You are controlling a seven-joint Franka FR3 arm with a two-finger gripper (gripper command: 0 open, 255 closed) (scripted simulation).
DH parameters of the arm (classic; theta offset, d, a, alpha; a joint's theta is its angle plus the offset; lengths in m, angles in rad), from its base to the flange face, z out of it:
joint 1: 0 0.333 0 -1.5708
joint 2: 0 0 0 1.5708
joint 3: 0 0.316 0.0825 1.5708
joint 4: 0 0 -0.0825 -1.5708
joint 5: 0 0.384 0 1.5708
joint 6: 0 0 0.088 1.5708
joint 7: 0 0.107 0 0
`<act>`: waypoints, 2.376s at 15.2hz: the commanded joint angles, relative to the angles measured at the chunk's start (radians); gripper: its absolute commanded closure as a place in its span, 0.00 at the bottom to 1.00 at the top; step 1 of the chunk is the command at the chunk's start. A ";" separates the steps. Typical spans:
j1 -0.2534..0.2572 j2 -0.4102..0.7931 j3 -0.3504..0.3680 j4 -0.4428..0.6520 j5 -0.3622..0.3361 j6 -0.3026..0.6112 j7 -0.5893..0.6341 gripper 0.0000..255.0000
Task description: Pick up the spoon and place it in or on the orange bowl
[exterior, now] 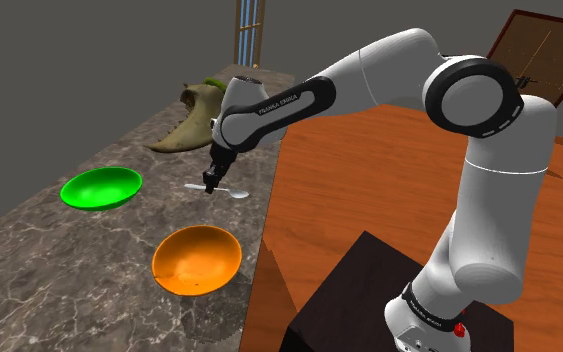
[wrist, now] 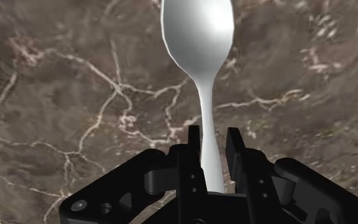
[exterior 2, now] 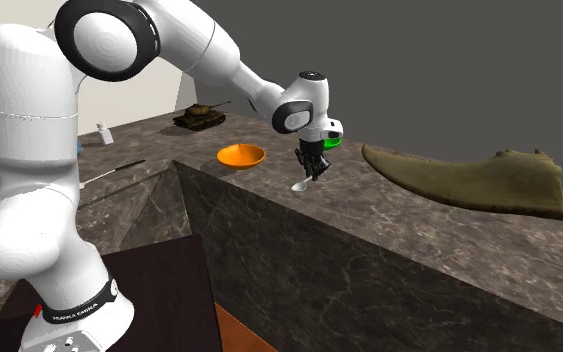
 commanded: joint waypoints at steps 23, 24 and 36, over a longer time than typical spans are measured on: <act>-0.002 -0.117 -0.006 0.143 -0.021 -0.258 0.045 1.00; -0.003 -0.120 -0.006 0.153 -0.022 -0.270 0.046 1.00; 0.121 -0.303 0.087 -0.073 -0.055 -0.196 0.277 1.00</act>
